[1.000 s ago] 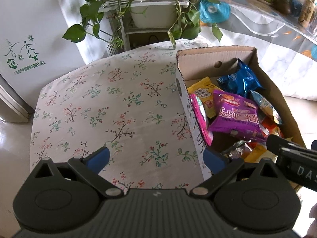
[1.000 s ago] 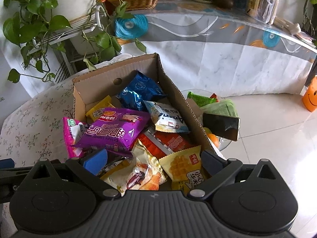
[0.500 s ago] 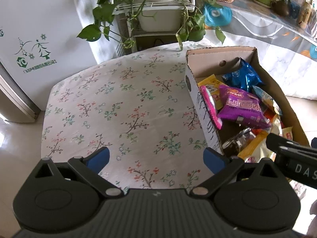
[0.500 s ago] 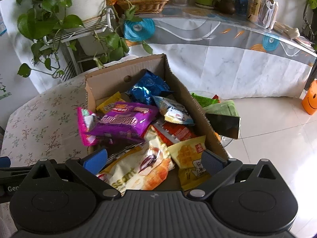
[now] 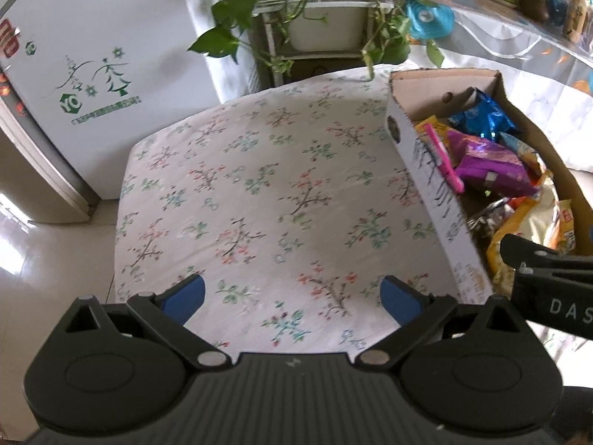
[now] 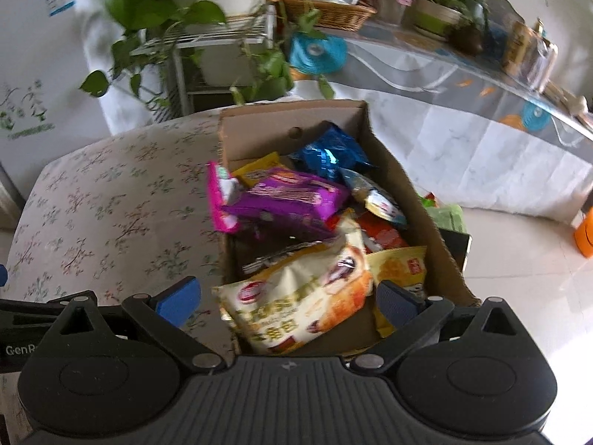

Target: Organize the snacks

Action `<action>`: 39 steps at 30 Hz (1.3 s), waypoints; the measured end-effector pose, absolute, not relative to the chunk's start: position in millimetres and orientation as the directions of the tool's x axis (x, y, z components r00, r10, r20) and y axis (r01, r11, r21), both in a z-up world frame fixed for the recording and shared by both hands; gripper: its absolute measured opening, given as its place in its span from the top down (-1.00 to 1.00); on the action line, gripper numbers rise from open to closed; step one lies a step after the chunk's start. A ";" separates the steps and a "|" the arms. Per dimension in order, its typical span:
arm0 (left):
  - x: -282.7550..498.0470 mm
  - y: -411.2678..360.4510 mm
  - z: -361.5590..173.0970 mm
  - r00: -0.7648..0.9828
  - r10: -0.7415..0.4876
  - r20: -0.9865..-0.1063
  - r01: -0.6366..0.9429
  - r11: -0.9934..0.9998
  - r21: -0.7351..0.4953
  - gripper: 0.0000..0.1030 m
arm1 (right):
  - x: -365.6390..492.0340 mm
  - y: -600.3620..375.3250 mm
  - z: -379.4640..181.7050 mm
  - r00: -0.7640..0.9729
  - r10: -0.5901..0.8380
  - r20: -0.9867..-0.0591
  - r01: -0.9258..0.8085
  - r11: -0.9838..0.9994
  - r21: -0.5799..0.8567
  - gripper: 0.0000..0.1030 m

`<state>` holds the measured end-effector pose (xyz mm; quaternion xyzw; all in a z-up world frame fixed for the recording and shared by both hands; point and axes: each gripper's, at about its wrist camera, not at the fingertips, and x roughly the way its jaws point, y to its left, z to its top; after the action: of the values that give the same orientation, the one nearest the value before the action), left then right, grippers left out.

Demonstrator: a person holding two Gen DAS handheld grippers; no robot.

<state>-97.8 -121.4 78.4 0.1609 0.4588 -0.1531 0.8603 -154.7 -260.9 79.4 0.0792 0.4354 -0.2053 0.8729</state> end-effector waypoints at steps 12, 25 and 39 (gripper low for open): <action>-90.6 -64.1 77.1 0.574 -0.086 -0.814 0.345 0.927 0.146 -0.98 | -143.4 -211.1 71.5 0.586 -0.220 -0.780 0.270 0.961 -0.068 -1.00; -65.1 -8.3 69.0 0.604 -0.020 -0.796 0.233 0.960 0.153 -0.97 | -125.0 -165.4 46.7 0.603 -0.142 -0.785 0.184 0.982 -0.036 -1.00; -53.6 0.3 55.7 0.546 -0.085 -0.833 0.247 0.967 0.063 -0.97 | -89.6 -145.1 -17.9 0.564 -0.127 -0.816 0.196 0.980 -0.017 -1.00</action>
<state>-53.6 0.3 55.7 0.0868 0.4668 -0.0950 0.8749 -89.6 -145.1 -17.9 0.0380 0.4577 -0.0913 0.8836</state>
